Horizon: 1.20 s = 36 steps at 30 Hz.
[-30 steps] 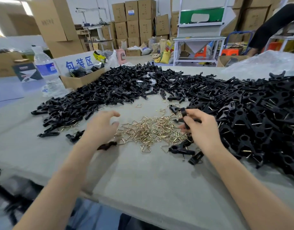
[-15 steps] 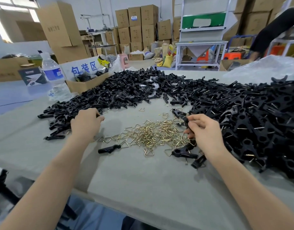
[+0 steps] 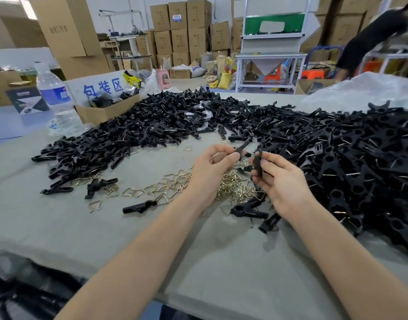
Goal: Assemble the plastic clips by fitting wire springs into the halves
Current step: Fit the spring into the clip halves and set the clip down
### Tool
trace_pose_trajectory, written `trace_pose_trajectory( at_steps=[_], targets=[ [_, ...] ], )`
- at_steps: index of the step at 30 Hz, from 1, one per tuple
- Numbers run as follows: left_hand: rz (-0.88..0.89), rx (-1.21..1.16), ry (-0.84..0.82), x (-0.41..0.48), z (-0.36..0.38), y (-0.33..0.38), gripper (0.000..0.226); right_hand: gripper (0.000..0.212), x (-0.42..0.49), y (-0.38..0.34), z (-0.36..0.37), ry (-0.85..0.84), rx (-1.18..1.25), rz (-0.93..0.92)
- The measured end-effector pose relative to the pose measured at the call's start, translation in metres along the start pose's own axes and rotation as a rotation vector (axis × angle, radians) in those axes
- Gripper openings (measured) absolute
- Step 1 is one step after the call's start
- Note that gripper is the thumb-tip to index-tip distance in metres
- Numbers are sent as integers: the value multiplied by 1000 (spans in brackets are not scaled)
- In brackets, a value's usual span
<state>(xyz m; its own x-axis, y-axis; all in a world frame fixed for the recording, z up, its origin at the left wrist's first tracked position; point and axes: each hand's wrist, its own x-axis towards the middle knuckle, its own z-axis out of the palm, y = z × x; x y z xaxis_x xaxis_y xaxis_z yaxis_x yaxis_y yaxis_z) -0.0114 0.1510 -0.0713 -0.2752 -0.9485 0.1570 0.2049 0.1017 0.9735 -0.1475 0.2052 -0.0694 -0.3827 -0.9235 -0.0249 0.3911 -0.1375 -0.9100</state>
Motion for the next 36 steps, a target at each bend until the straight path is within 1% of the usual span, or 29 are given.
trace_pose_trajectory(
  at_steps=[4, 6, 10, 14, 16, 18, 21, 23, 26, 29, 36],
  targets=[
    [-40, -156, -48, 1, 1, -2, 8, 19, -2, 1, 2, -38, 49, 31],
    [-46, -191, -61, 1, 1, -2, 9, 18, -3, 0, 4, -43, 80, 29],
    [-20, -158, -94, 1, -2, -2, 11, 18, -6, -3, 5, -87, 68, -40],
    [8, -75, -90, 1, -2, -2, 15, 21, -7, -3, 6, -57, -82, -143],
    [-12, -64, -115, -1, 0, 0, 13, 20, -7, -2, 7, -38, -115, -136],
    [-48, -107, -181, -3, 1, 3, 10, 18, -8, -2, 6, -16, -116, -102],
    [-51, -77, -278, -5, 3, 5, 18, 17, -7, -5, 5, 21, -54, -44],
    [-52, -50, -275, -6, 3, 5, 22, 17, -6, -7, 4, 25, 9, -5],
    [-91, -107, -253, -5, 1, 6, 14, 17, -6, -8, 4, -9, 80, 48],
    [-96, -89, -230, -4, 0, 6, 13, 17, -6, -7, 6, -45, 115, 57],
    [-97, -41, -238, -3, -1, 5, 13, 18, -9, -7, 6, -37, -20, 16]
  ],
)
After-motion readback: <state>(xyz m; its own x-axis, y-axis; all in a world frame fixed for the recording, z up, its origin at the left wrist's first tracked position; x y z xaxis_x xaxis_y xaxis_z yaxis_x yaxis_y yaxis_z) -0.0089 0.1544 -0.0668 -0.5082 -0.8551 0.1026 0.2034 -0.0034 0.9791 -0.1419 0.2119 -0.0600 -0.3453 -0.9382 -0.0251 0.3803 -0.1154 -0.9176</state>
